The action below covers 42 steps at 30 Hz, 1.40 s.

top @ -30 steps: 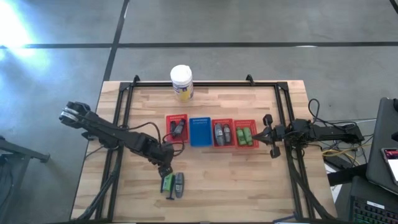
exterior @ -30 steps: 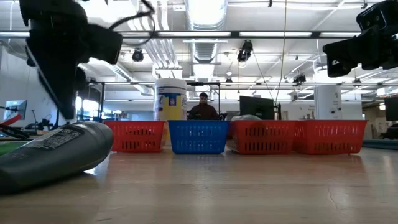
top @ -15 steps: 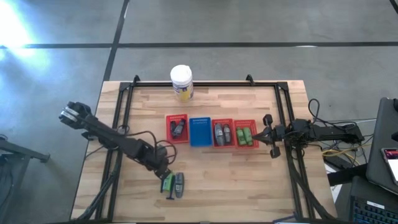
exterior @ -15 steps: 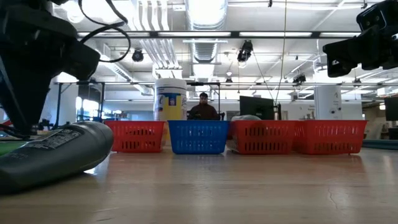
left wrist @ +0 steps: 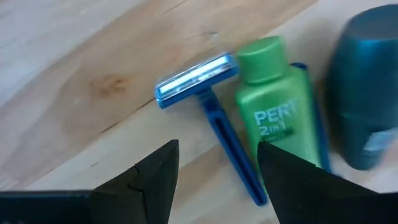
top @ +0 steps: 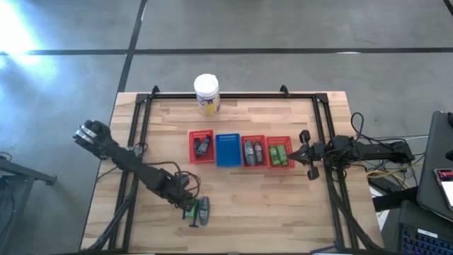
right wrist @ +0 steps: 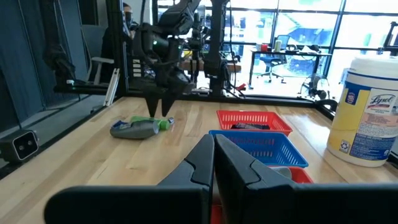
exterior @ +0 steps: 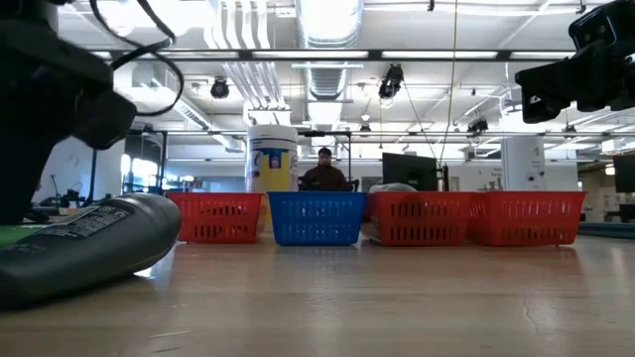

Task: Pick & Place Travel size toiletries
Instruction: Put the left blue razor into the blue bin

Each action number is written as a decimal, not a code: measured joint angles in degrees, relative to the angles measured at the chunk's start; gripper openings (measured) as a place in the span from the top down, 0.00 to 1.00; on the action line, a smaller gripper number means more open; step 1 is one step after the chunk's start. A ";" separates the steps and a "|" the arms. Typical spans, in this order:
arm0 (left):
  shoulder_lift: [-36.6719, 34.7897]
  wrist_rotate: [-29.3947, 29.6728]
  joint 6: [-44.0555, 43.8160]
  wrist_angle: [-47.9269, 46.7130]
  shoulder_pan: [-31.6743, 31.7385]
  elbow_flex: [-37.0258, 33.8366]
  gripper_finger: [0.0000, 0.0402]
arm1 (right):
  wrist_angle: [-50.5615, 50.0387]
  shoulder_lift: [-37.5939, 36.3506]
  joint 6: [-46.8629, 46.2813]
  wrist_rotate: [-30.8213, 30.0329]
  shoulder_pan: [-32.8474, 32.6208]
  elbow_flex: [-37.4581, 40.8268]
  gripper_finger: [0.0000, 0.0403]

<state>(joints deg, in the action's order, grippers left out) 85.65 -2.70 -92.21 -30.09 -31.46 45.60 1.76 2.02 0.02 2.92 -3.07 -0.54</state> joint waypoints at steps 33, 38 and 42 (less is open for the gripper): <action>4.85 5.45 1.14 -6.01 -0.37 0.09 0.81 | 0.00 0.00 0.01 0.01 0.00 0.00 0.98; 3.98 7.22 0.85 -6.71 -0.37 0.77 0.91 | 0.00 0.00 0.01 0.01 0.00 0.00 0.98; 1.54 14.42 0.84 -9.77 0.44 1.66 0.94 | 0.01 0.00 -0.01 0.00 0.00 0.00 0.98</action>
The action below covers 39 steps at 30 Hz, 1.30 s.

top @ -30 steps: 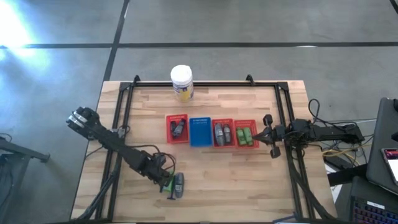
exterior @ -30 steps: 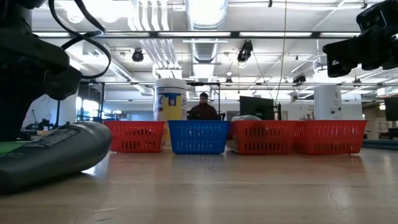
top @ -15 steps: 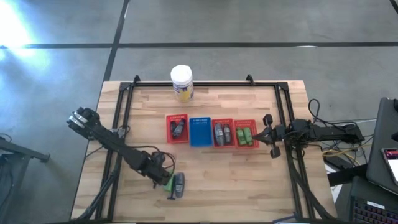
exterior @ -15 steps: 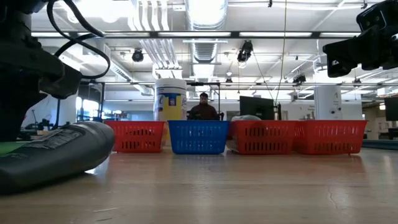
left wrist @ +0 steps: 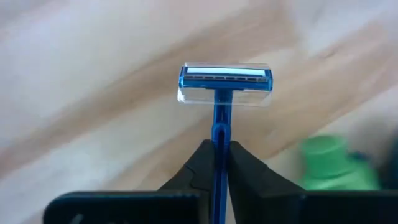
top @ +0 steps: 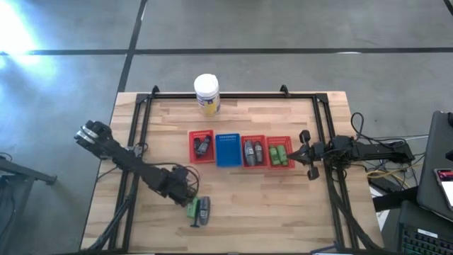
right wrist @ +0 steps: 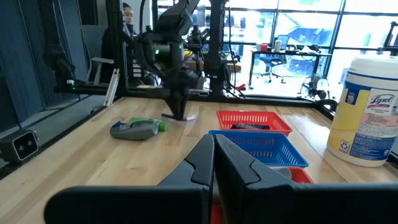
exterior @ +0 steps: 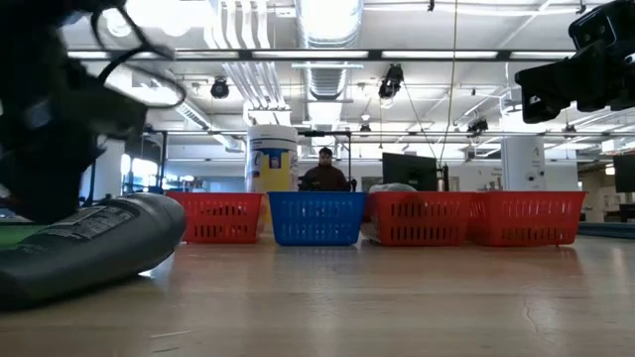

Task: Pick & Place Travel size toiletries
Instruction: Put the left blue razor into the blue bin

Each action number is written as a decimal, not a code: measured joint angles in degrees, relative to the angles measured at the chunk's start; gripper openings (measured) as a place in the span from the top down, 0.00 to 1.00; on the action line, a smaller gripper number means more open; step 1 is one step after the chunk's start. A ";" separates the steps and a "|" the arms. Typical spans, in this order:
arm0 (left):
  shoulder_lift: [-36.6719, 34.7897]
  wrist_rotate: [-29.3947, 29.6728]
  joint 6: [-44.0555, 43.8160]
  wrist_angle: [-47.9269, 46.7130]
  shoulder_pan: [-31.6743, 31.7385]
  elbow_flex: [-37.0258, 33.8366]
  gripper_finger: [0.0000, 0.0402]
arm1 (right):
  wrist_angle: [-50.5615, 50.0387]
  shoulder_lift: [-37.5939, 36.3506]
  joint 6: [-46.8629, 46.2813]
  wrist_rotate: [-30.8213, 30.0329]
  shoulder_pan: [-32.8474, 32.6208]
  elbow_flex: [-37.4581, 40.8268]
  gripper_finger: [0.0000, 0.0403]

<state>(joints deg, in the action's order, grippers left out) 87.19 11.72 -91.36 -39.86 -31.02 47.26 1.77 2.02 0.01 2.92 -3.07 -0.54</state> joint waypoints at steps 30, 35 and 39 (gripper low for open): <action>7.33 0.90 24.16 36.87 33.83 10.52 0.95 | 0.01 0.02 0.00 0.02 -0.02 0.00 0.98; 12.56 1.13 25.01 35.74 34.97 14.97 0.93 | 0.01 0.02 0.02 0.01 0.00 0.00 0.98; 14.04 1.95 26.88 32.51 35.92 16.87 0.93 | 0.01 0.02 0.02 0.00 0.00 0.00 0.98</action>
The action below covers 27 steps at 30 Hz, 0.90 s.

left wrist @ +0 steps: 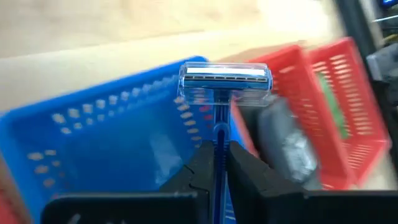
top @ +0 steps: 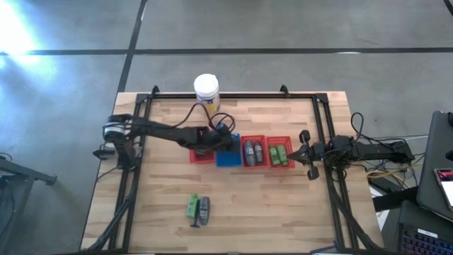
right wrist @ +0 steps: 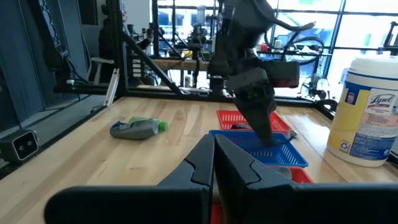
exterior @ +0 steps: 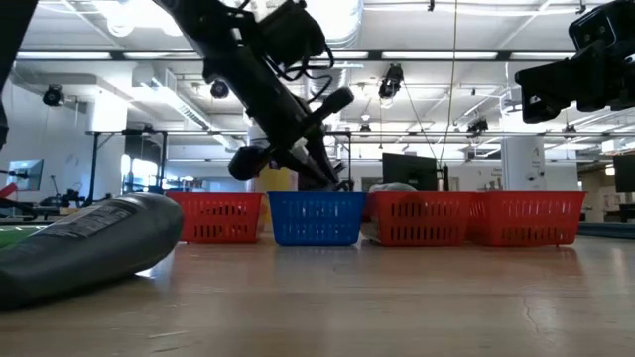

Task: Pick & Place Travel size toiletries
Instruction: Put the left blue razor into the blue bin, then put the blue razor into the blue bin

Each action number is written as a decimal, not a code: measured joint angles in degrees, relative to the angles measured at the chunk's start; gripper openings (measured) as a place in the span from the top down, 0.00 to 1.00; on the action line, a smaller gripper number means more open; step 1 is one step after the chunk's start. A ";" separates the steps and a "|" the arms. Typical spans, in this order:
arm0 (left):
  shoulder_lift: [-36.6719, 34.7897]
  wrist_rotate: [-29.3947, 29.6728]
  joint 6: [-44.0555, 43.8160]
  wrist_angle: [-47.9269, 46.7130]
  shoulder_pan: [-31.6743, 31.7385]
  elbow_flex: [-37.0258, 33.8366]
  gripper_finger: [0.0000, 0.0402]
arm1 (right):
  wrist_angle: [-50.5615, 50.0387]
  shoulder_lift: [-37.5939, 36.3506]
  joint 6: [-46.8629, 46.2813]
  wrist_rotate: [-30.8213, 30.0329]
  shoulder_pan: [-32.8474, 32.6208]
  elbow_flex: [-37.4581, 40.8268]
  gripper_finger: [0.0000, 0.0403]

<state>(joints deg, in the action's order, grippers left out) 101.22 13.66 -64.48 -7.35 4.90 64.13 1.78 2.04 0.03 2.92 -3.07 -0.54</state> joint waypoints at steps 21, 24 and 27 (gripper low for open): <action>-2.68 -3.15 -2.26 -10.96 -2.52 -0.10 0.63 | 0.00 0.00 0.00 0.02 -0.01 0.00 0.98; -6.56 -3.14 4.23 -10.71 -3.58 -0.10 0.63 | 0.00 0.00 0.00 0.02 -0.01 0.00 0.98; -11.64 -3.16 14.04 -11.98 -5.31 -0.10 0.63 | 0.00 0.00 0.00 0.01 -0.01 0.00 0.98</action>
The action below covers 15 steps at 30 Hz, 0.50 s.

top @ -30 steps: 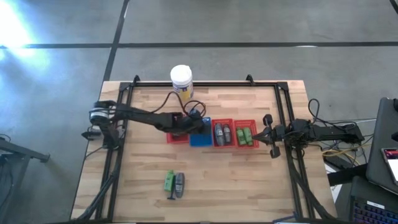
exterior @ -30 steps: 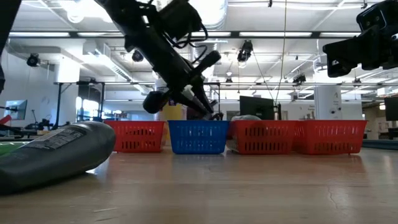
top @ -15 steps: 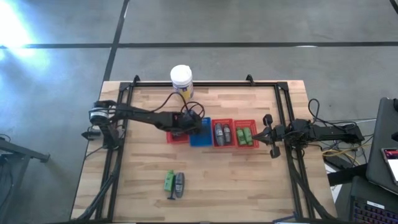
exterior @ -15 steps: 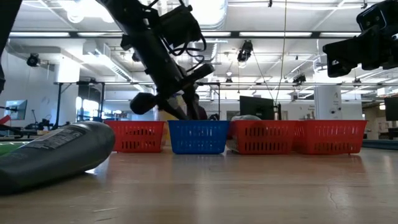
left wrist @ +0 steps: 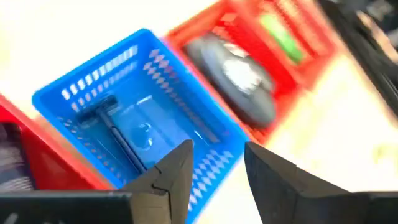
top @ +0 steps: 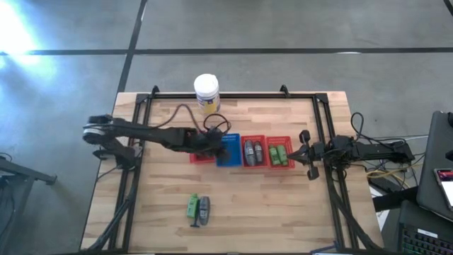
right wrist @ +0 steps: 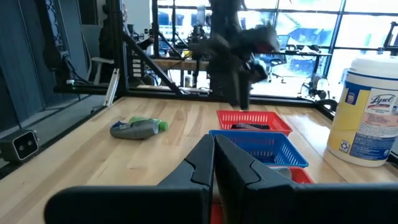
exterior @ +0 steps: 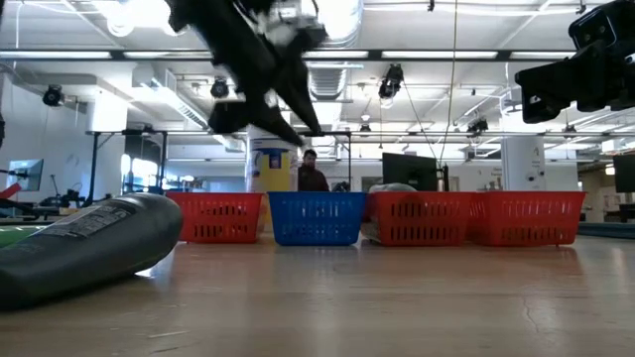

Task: Pick & Place Travel size toiletries
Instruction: Put the blue razor into the blue bin

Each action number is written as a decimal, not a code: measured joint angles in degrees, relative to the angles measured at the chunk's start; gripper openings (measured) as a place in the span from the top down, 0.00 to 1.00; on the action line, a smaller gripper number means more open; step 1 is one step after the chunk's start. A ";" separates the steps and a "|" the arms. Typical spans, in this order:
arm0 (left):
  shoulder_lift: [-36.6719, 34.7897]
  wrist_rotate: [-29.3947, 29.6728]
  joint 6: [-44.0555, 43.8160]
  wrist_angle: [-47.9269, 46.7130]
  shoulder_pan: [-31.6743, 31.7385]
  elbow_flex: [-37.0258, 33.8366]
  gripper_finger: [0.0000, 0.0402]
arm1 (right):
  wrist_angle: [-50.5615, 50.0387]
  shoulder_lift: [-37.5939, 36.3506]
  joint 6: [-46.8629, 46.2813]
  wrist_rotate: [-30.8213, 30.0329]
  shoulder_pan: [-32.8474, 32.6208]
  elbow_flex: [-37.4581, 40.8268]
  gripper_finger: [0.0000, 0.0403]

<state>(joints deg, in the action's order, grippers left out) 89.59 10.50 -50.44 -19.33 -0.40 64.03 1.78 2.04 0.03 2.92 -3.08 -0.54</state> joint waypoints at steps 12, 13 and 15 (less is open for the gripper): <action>-13.05 -1.98 2.19 -25.93 -0.97 -3.52 0.63 | 0.00 -0.04 0.00 0.02 0.00 0.00 0.98; -13.57 -2.83 2.21 -25.88 -1.05 -4.19 0.63 | -0.02 -0.04 0.00 0.02 -0.02 0.00 0.98; -14.47 -4.62 0.89 -25.73 -1.42 -5.79 0.63 | -0.01 -0.04 -0.02 0.02 -0.02 0.00 0.98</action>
<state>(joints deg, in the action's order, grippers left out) 75.11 5.89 -49.54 -45.06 -1.83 58.24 1.77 2.00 0.02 2.94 -3.09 -0.54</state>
